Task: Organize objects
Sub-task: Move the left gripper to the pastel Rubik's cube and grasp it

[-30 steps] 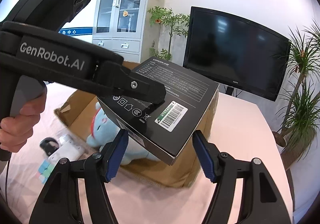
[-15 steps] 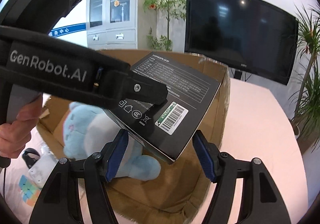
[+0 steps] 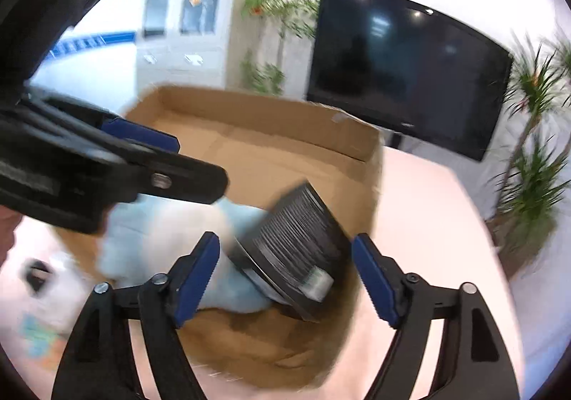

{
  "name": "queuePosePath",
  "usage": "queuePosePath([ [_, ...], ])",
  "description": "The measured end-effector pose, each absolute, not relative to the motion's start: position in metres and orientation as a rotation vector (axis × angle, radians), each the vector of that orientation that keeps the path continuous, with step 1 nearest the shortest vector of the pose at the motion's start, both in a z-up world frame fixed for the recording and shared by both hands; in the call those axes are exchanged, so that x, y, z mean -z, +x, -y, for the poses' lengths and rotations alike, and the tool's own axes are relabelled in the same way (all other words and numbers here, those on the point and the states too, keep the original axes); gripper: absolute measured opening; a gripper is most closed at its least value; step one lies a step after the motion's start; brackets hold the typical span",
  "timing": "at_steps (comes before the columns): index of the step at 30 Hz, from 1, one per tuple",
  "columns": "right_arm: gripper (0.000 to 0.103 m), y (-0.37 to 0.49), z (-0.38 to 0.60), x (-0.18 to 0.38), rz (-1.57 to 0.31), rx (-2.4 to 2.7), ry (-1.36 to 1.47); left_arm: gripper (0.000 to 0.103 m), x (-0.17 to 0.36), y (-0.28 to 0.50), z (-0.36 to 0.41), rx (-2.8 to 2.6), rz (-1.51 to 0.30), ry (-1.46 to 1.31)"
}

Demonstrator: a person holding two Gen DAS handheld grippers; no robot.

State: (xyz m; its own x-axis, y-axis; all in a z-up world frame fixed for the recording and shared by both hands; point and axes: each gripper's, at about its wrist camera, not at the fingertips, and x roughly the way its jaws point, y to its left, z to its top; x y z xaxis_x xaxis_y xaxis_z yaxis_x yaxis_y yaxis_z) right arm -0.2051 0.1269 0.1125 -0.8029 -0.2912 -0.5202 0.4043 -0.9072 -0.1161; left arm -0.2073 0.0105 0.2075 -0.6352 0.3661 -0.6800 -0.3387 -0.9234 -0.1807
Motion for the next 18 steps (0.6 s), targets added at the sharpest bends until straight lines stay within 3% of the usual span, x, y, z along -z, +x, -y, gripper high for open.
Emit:
queuePosePath([
  [1,0.079,-0.198,-0.127,-0.116,-0.266,2.639,0.714,0.085,-0.21,-0.191,0.0,-2.545,0.071,-1.043],
  [6,0.081,-0.156,-0.116,-0.113,-0.041,2.472,0.783,0.091,-0.179,-0.124,0.056,-2.556,0.228,-1.059],
  [18,0.083,-0.063,-0.035,-0.018,-0.003,2.151,1.001,0.091,-0.022,-0.006,0.159,-2.507,0.83,-1.227],
])
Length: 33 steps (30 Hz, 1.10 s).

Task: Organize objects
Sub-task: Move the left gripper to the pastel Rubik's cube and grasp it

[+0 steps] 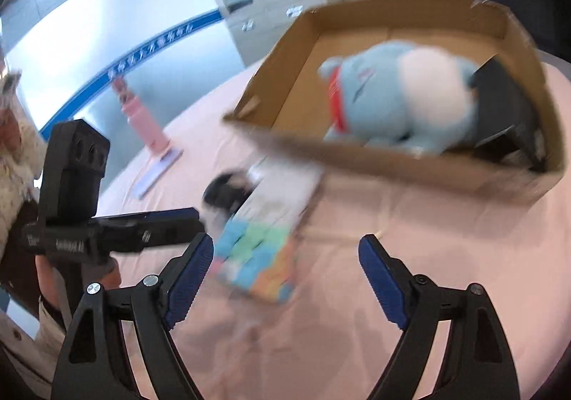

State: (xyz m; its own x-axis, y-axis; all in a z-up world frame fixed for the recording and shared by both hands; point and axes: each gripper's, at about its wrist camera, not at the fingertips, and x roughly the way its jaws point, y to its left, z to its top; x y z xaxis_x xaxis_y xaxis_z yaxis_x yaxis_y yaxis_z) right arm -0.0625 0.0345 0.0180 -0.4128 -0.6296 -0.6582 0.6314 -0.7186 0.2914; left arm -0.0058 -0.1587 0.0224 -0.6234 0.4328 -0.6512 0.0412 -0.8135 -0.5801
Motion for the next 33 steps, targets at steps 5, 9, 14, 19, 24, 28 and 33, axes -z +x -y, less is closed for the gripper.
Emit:
queuePosePath([
  [5,0.083,-0.024,0.007,0.0,-0.15,2.257,0.91,0.091,-0.011,0.003,0.164,-2.492,0.828,-1.183],
  [9,0.061,-0.03,0.028,0.017,-0.295,2.304,0.898,0.091,-0.014,0.007,0.157,-2.467,0.782,-1.155],
  [14,0.057,-0.034,0.003,0.012,-0.283,2.087,0.921,0.091,-0.023,0.016,0.136,-2.417,0.637,-1.112],
  [19,0.058,-0.029,-0.024,0.012,-0.25,1.991,0.952,0.091,-0.029,0.026,0.107,-2.329,0.536,-1.059],
  [24,0.061,-0.022,-0.015,0.027,-0.278,2.044,0.957,0.091,-0.025,0.016,0.088,-2.335,0.468,-1.086],
  [28,0.061,-0.023,-0.015,0.038,-0.285,2.04,1.004,0.09,-0.018,0.012,0.085,-2.345,0.43,-1.113],
  [33,0.059,-0.025,-0.017,0.044,-0.269,2.03,1.013,0.07,-0.008,0.009,0.085,-2.339,0.407,-1.153],
])
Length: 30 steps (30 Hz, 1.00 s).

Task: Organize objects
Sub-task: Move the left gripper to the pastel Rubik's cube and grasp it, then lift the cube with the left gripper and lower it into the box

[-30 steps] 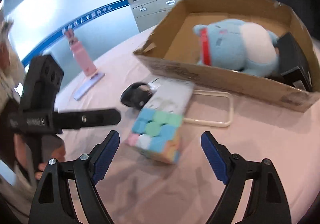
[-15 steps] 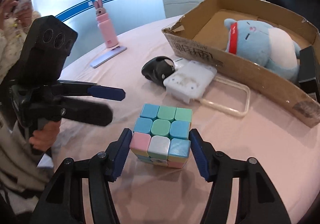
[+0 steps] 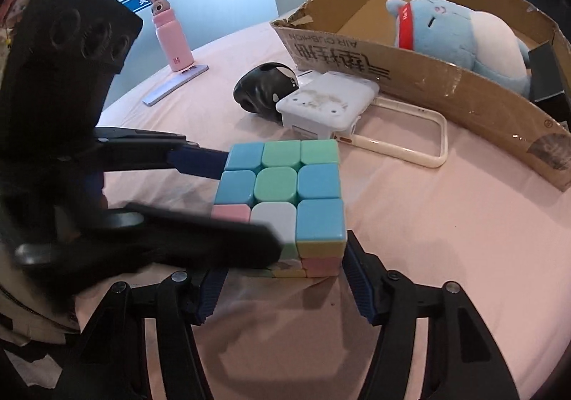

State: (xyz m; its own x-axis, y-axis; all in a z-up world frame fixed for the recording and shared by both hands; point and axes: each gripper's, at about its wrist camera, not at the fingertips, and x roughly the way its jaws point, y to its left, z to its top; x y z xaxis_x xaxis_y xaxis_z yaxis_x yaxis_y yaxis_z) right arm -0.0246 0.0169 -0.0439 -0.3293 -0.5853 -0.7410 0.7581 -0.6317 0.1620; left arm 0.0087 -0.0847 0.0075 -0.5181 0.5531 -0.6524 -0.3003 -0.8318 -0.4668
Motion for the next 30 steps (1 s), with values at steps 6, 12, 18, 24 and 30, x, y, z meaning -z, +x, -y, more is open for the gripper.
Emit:
queuePosePath([
  [6,0.059,-0.025,-0.014,0.045,-0.305,2.043,1.011,0.072,-0.004,0.01,0.082,-2.335,0.389,-1.163],
  [12,0.059,-0.027,-0.015,0.046,-0.304,2.054,1.02,0.07,0.005,0.01,0.077,-2.344,0.322,-1.202],
  [18,0.058,-0.026,-0.014,0.046,-0.332,2.074,1.014,0.07,0.006,0.012,0.08,-2.343,0.331,-1.176],
  [24,0.057,-0.026,-0.016,0.046,-0.336,2.086,1.007,0.069,0.006,0.013,0.083,-2.335,0.348,-1.163],
  [30,0.056,-0.024,-0.018,0.043,-0.352,2.108,0.984,0.066,0.004,0.012,0.083,-2.334,0.362,-1.155],
])
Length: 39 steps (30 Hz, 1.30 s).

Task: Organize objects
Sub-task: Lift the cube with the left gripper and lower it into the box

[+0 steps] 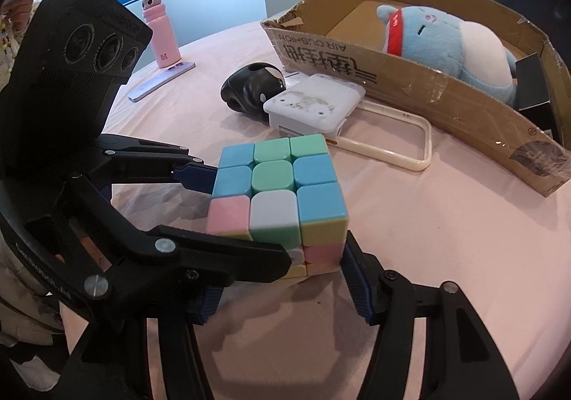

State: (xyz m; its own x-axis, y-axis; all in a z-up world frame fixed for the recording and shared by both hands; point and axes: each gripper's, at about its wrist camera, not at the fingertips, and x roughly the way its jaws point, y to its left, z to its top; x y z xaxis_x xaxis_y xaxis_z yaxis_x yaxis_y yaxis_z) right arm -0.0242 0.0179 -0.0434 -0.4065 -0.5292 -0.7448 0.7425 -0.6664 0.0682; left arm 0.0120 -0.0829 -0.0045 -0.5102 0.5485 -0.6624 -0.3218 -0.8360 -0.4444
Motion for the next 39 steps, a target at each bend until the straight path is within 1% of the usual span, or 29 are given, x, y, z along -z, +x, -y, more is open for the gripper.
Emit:
queuePosePath([
  [8,0.056,-0.012,-0.023,0.033,-0.354,2.144,0.927,0.065,-0.01,0.022,0.082,-2.347,0.361,-1.136],
  [20,0.056,0.004,-0.03,-0.007,-0.367,2.202,0.796,0.064,-0.055,0.027,0.082,-2.377,0.354,-1.073],
  [30,0.055,-0.008,-0.027,-0.037,-0.353,2.25,0.722,0.064,-0.091,0.014,0.087,-2.402,0.358,-1.013],
  [39,0.055,-0.028,-0.023,-0.055,-0.337,2.274,0.683,0.064,-0.113,-0.001,0.091,-2.425,0.345,-0.974],
])
